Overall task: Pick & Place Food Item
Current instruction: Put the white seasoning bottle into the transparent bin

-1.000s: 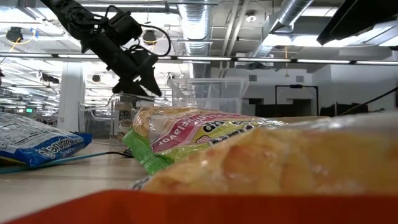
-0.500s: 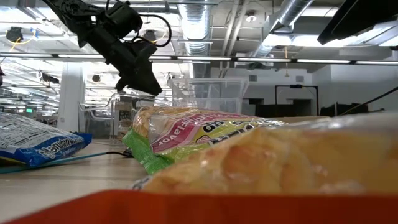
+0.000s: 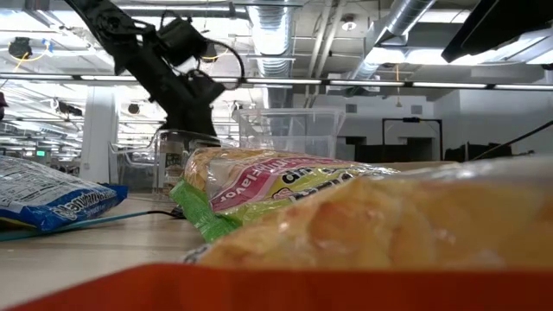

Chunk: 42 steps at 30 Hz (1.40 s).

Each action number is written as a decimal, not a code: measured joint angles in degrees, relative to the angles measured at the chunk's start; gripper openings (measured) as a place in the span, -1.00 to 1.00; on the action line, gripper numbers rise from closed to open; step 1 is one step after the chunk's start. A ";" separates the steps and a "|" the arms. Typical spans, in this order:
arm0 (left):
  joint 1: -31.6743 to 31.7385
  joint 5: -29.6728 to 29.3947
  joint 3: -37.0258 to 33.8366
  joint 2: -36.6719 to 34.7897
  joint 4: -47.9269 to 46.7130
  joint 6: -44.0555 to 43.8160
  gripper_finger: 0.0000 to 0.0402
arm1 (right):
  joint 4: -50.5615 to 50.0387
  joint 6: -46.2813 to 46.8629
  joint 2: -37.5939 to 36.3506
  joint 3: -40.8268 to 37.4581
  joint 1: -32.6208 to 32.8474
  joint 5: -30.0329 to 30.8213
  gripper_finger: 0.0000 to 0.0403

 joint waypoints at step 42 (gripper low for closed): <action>-0.34 -16.96 0.00 5.94 2.72 -4.65 -1.00 | 0.07 0.02 0.02 0.00 0.00 -1.26 0.76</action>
